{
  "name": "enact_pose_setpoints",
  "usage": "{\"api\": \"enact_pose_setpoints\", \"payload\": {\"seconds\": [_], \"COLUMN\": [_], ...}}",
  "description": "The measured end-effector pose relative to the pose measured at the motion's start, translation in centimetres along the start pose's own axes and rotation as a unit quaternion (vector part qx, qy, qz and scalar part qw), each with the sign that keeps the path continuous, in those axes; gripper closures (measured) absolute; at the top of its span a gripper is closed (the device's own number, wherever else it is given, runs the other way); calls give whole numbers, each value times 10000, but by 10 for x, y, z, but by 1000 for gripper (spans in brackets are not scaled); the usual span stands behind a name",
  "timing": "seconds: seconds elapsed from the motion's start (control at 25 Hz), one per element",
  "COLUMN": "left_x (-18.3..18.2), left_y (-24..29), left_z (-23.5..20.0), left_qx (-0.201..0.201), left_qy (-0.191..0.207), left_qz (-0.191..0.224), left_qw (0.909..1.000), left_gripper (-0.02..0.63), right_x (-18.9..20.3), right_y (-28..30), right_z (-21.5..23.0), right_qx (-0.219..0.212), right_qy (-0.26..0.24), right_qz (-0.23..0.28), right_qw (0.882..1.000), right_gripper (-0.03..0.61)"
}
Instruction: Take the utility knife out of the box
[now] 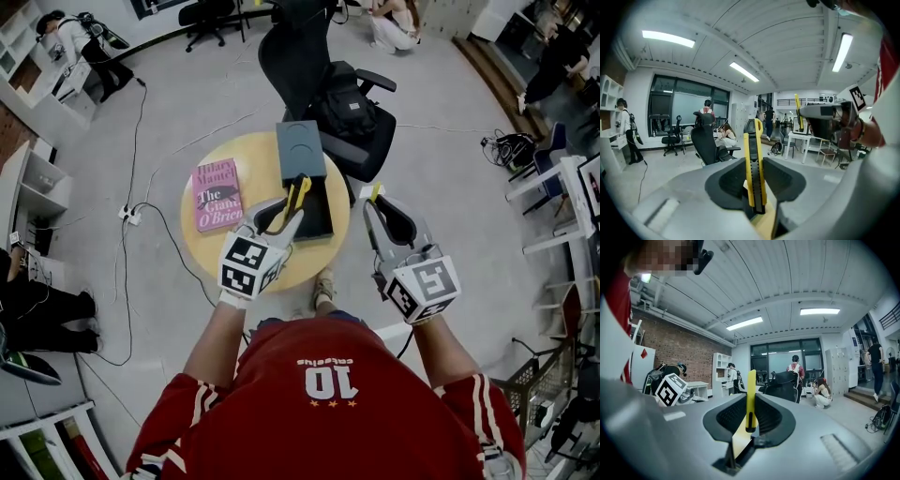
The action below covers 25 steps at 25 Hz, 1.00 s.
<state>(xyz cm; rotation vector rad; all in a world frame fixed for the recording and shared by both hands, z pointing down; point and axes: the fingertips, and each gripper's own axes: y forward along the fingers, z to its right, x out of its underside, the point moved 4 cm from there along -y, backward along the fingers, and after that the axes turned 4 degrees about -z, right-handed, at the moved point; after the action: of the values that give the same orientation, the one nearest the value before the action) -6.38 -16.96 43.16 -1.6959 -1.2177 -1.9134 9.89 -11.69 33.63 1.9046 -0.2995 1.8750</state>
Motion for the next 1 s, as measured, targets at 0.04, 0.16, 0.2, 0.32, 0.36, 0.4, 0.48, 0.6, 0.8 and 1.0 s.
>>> {"api": "enact_pose_setpoints", "payload": {"seconds": [0.04,0.16,0.2,0.32,0.36,0.4,0.48,0.6,0.8,1.0], "left_x": [-1,-7,-10,-19,-21,-24,-30,-39,-47,-52], "left_y": [-4,-16,-19,-30,-34,-40,-50,-63,-80,-88], "left_z": [0,1,1,-1,-2,-2,-1,-2,-4,-2], "left_qx": [-2,72,154,336,319,293,278,121,-344,-412], "left_qy": [-13,-178,-309,-693,-684,-619,-479,-309,59,46], "left_qz": [48,209,282,560,642,730,923,1122,1222,1345], "left_qw": [10000,9996,9990,9955,9951,9950,9942,9931,9919,9900], "left_gripper": [485,485,485,485,485,485,485,485,485,485], "right_x": [0,1,2,4,4,3,1,-5,-11,-11], "right_y": [-2,-6,-7,-9,-10,-11,-12,-15,-21,-27], "right_z": [-1,-2,-2,2,2,2,4,7,6,6], "right_qx": [11,48,59,100,117,131,156,182,178,190], "right_qy": [-5,-20,-23,23,41,56,76,110,140,187], "right_qz": [15,33,29,32,42,60,120,235,360,400], "right_qw": [10000,10000,10000,9999,9999,9999,9998,9995,9991,9988], "right_gripper": [528,528,528,528,528,528,528,528,528,528]}}
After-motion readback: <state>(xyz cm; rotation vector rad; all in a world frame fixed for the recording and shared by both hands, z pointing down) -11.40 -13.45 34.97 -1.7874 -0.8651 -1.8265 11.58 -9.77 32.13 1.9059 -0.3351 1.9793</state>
